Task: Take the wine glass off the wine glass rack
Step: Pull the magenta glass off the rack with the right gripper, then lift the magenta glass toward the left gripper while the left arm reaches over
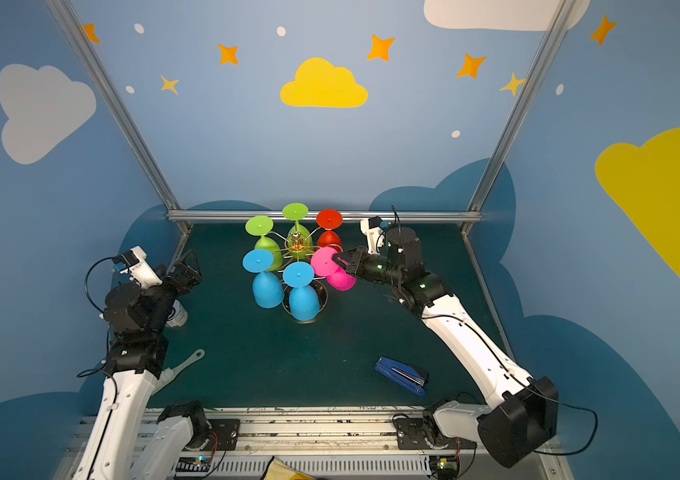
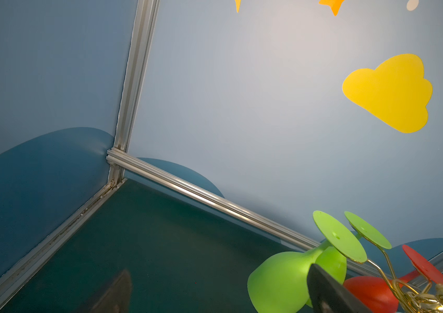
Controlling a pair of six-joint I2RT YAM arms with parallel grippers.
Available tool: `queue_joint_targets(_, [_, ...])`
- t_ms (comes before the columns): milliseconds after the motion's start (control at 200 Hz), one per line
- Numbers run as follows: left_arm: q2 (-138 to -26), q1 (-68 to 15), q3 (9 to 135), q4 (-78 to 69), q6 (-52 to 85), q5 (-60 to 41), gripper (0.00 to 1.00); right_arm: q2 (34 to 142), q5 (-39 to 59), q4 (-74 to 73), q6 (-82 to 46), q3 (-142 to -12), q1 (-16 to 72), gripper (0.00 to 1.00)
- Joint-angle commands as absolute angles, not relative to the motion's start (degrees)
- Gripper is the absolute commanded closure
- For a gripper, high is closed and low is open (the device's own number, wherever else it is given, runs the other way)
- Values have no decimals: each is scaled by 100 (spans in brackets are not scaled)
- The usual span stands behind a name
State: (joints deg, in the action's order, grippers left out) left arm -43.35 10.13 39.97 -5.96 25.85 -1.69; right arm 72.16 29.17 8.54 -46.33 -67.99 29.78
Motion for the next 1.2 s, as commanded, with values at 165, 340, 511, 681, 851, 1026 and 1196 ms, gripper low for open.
queue_joint_targets(165, [-4204,1035,3955,-629,2635,-136,0,6364,2212,1333,-4225,-6302,2967,100])
queue_joint_targets(340, [-4138,1020,4095,-577,2890,-685,2,5566,1561,1686,-3824,-6058,2870,100])
queue_joint_targets(511, [-4158,989,4566,-597,3200,-2189,6,4958,1191,1780,-3228,-6077,2813,100])
queue_joint_targets(681, [-4698,793,5494,-703,3630,-4038,13,4679,1266,1711,-2525,-6359,2809,100])
queue_joint_targets(851, [-5494,175,6147,-1107,4238,-5201,20,4822,1885,1532,-2034,-6806,2815,100])
queue_joint_targets(1026, [-6144,-1096,6851,-404,3384,-5177,23,5259,2596,1356,-1959,-7303,2876,100])
queue_joint_targets(1196, [-6779,-1704,7300,-757,3444,-5253,26,5653,2928,1119,-2063,-7581,3031,100])
